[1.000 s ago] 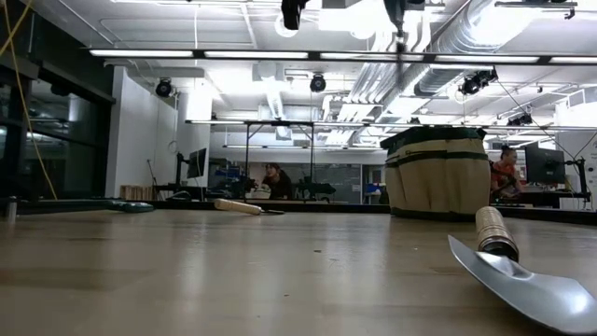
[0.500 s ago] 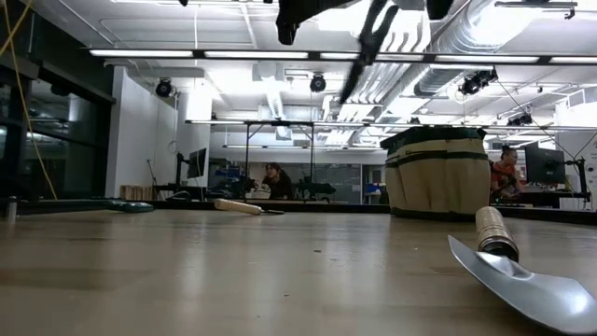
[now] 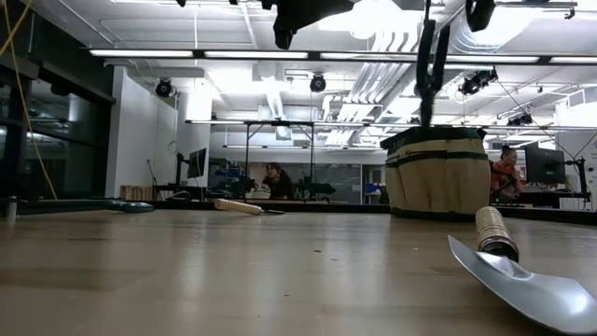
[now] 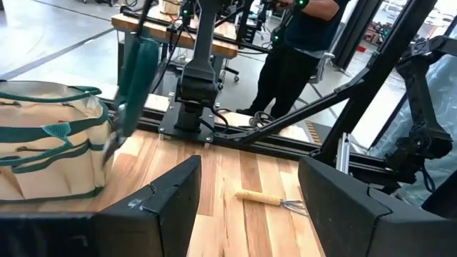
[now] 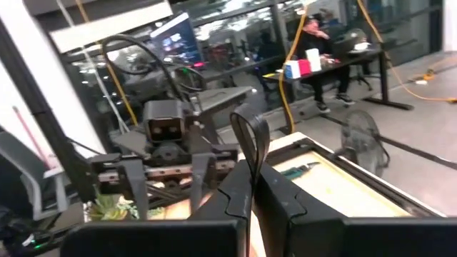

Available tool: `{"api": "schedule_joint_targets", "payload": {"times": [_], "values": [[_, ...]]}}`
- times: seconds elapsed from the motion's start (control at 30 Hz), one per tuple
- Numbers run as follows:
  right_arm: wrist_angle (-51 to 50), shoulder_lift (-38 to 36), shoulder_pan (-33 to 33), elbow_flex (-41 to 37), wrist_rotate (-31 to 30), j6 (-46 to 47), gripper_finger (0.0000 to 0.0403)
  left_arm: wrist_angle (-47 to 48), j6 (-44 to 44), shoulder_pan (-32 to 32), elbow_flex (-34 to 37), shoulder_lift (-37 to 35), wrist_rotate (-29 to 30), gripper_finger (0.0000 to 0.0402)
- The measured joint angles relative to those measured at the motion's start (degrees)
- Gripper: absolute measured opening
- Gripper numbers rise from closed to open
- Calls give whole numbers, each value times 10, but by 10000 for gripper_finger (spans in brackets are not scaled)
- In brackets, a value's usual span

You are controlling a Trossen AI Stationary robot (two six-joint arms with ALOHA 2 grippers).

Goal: Pick & Place Garden tools in Gardening bag
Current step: Put the bottom shear scissor into the gardening bag

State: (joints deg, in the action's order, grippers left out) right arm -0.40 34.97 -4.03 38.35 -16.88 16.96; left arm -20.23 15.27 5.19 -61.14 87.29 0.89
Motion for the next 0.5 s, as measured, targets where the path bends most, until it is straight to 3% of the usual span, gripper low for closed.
{"api": "schedule_joint_targets", "payload": {"times": [0.5], "values": [[-94,-38,0,0,-83,30,4,12,0,0,0,0,-3,230]]}}
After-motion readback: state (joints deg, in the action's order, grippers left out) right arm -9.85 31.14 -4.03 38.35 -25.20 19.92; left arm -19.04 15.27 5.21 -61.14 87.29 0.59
